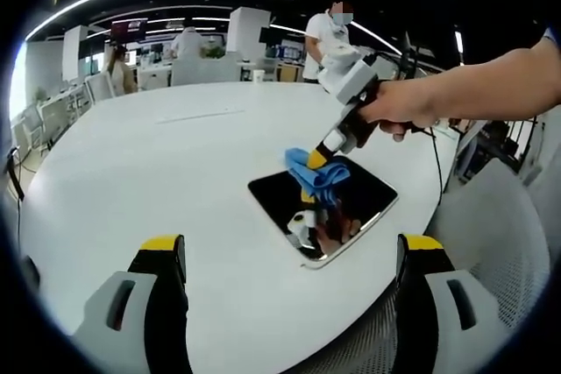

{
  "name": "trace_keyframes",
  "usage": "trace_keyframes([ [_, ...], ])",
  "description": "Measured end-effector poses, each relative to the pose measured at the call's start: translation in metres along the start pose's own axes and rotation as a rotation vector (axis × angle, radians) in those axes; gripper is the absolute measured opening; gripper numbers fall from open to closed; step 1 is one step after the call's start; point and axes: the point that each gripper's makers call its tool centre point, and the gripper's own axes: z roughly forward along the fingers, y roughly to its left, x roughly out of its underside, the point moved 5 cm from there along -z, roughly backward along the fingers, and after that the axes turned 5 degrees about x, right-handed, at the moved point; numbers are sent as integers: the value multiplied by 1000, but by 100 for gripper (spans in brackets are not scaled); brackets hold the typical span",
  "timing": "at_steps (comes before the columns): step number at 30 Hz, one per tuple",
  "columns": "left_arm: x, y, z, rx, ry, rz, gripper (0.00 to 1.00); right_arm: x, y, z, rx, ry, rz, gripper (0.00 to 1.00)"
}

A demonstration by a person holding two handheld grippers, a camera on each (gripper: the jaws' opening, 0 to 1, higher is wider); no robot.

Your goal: Wipe the mirror surface with the cleaning cloth until all visible marks leave the cleaned area.

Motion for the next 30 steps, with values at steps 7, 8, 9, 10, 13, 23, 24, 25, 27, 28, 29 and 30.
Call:
trace_keyframes([
  [7, 1, 0, 1, 3, 5, 5, 99, 4, -13, -1, 6, 7, 8, 2],
  [8, 1, 0, 1, 3, 6, 5, 99, 5, -15, -3, 7, 6, 12, 2],
  [9, 1, 0, 1, 3, 7, 5, 99, 6, -16, -3, 7, 6, 16, 2],
  [10, 1, 0, 1, 2, 7, 5, 99, 6, -17, -3, 8, 5, 20, 2],
  [13, 1, 0, 1, 2, 8, 5, 99, 7, -20, -3, 11, 6, 23, 2],
  [23, 0, 0, 1, 2, 10, 7, 99, 11, -26, -6, 20, 2, 34, 2],
  [24, 1, 0, 1, 3, 11, 8, 99, 11, -27, -5, 19, 1, 35, 2],
  [25, 1, 1, 2, 3, 13, 9, 99, 11, -27, -5, 18, -1, 38, 2],
  [27, 1, 1, 2, 3, 15, 12, 99, 12, -26, -6, 20, -3, 39, 2],
  [28, 1, 1, 2, 3, 14, 12, 99, 11, -26, -5, 23, -5, 37, 2],
  [29, 1, 0, 1, 2, 14, 11, 99, 12, -26, -5, 25, -6, 36, 2],
  [30, 1, 0, 1, 2, 14, 11, 99, 12, -26, -5, 25, -7, 35, 2],
])
